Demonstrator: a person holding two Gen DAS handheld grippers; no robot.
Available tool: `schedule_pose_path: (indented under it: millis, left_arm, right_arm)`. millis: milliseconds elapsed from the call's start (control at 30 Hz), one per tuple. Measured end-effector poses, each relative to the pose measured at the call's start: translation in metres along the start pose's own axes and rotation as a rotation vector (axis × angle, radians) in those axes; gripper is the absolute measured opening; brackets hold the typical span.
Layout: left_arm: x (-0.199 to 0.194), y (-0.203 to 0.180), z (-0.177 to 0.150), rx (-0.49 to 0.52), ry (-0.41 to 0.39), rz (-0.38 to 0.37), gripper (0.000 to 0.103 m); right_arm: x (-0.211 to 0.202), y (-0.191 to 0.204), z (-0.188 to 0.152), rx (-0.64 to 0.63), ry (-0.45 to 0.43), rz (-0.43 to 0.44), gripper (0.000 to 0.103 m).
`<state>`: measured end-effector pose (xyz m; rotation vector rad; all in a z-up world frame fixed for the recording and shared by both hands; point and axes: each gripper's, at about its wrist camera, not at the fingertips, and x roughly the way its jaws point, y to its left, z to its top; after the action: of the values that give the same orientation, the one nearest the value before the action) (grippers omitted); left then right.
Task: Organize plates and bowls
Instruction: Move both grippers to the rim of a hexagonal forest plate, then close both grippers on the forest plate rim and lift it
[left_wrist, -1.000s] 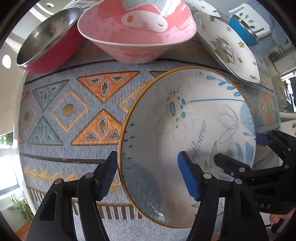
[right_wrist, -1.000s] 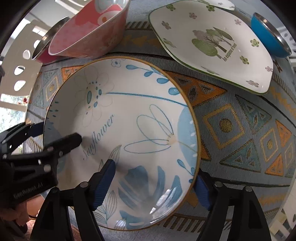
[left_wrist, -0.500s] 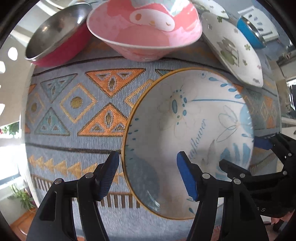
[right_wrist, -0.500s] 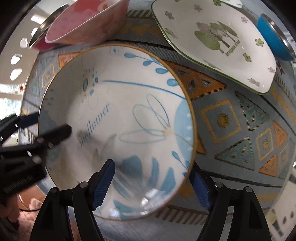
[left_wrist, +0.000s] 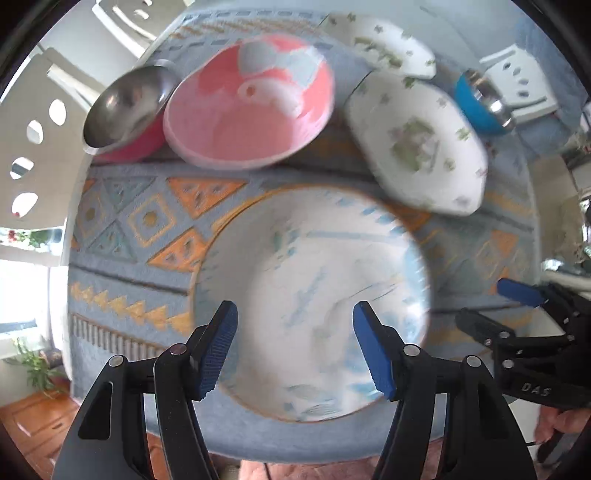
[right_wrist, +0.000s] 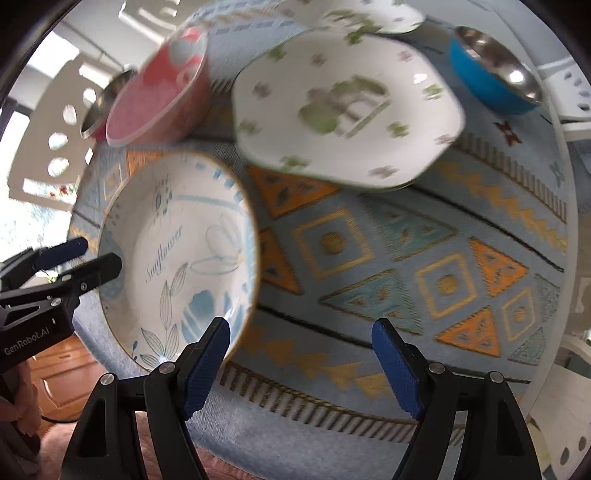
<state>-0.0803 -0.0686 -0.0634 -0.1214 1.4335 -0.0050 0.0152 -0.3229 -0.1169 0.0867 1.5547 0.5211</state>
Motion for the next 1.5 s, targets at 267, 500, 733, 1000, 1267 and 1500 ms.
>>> schedule_pose_path:
  millis: [267,500,733,1000,1267,1500]
  left_arm:
    - [-0.010,-0.050,0.041,-0.009,-0.053,-0.039,0.063]
    - [0.000,-0.072,0.064,-0.006,-0.038,0.003,0.063]
    - [0.027,-0.065,0.081,-0.087,0.000,0.042,0.063]
    - [0.058,-0.065,0.110,-0.105,0.041,0.074,0.063]
    - [0.079,-0.064,0.119,-0.080,0.081,0.063,0.061]
    - [0.088,-0.063,0.128,-0.044,0.099,0.097,0.062]
  right_arm:
    - [-0.031,-0.048,0.016,0.028,-0.065,0.011,0.079]
    - [-0.032,-0.092,0.037,0.096,-0.077,0.013,0.079]
    - [-0.019,-0.104,0.077,0.086,-0.099,0.022,0.079]
    - [0.003,-0.102,0.129,0.057,-0.096,-0.013,0.079]
    - [0.035,-0.092,0.153,0.040,-0.039,0.014,0.075]
    - [0.043,-0.088,0.159,0.019,-0.008,0.030,0.061]
